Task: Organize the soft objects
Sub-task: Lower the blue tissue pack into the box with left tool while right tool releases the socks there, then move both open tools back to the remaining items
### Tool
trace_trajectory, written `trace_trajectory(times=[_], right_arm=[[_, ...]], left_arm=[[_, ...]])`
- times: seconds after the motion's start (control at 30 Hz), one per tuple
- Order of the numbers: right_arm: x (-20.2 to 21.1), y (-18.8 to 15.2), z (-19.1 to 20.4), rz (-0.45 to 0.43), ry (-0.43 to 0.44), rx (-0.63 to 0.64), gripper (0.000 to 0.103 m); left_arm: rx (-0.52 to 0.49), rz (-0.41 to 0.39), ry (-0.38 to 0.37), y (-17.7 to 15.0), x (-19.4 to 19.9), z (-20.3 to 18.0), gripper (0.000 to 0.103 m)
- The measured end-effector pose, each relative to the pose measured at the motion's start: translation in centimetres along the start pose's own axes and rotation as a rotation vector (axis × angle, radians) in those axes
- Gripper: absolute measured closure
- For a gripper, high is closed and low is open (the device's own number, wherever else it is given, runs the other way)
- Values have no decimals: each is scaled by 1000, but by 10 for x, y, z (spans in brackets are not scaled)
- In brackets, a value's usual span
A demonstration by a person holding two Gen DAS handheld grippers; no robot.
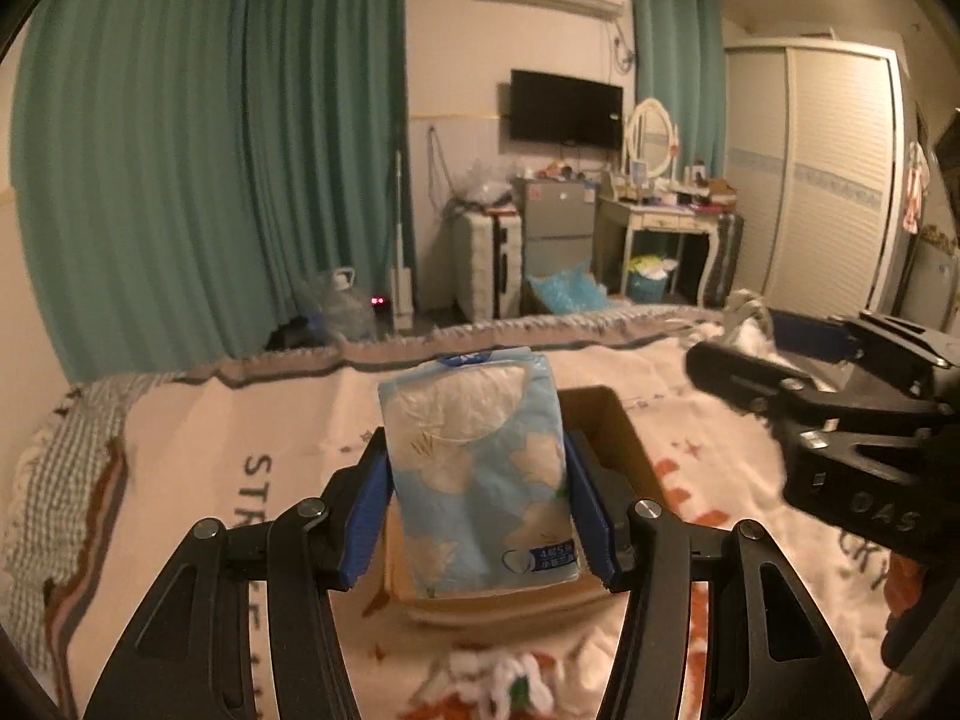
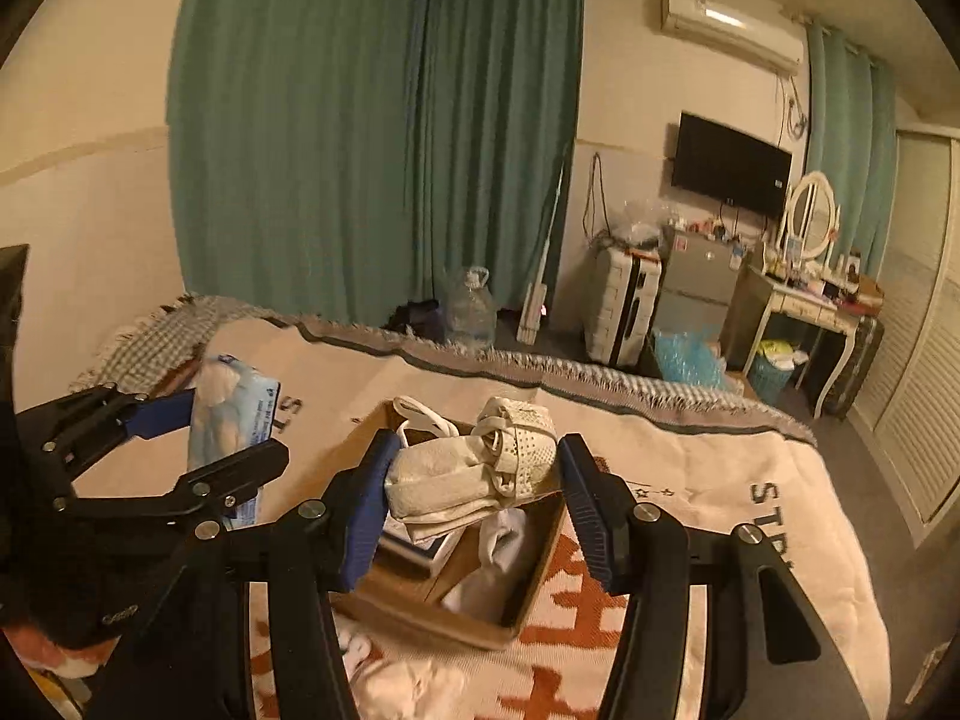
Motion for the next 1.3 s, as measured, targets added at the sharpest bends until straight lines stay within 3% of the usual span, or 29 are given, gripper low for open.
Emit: trace_trajectory(times=[0.17, 0.3, 0.47, 0.57, 0.63, 0.8, 1.03, 1.1, 1.17, 1.23, 1.3], right_arm=[[-83, -11, 11, 102, -6, -6, 49], [-125, -38, 10, 164, 0, -14, 49], [-152, -58, 2, 203, 1, -58, 47], [-154, -61, -7, 210, 1, -89, 38], [-146, -57, -10, 185, -20, -81, 28], [-103, -36, -22, 123, -35, -78, 24], [-3, 3, -43, 19, -68, -81, 23], [42, 13, -48, -27, -100, -64, 23], [74, 19, -51, -55, -110, -60, 23], [112, 23, -51, -79, -117, -60, 9], [143, 22, -48, -101, -123, -58, 5]], left_arm=[[18, 83, -19, -14, -58, 19, 49], [-15, 147, 10, -34, -94, 22, 49], [-48, 138, 25, -47, -110, 16, 47], [-25, 151, 30, -43, -112, 16, 44], [-8, 154, 24, -39, -110, 20, 35], [7, 101, 56, -14, -75, 17, 34], [-47, -85, 79, 30, 42, -12, 32], [-59, -147, 80, 37, 81, -20, 9], [-64, -216, 84, 40, 124, -28, 9], [-63, -234, 81, 42, 150, -30, 9], [-62, -250, 85, 38, 176, -32, 9]])
Point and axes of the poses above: each gripper's, at about its wrist camera, not at the fingertips, and x roughly against the way its jaws point, z to its left, y to its top, the point moved 2 cm from there along -x, roughly the way its jaws point, and after that the axes turned 12 degrees about -y, right-handed, at the moved point
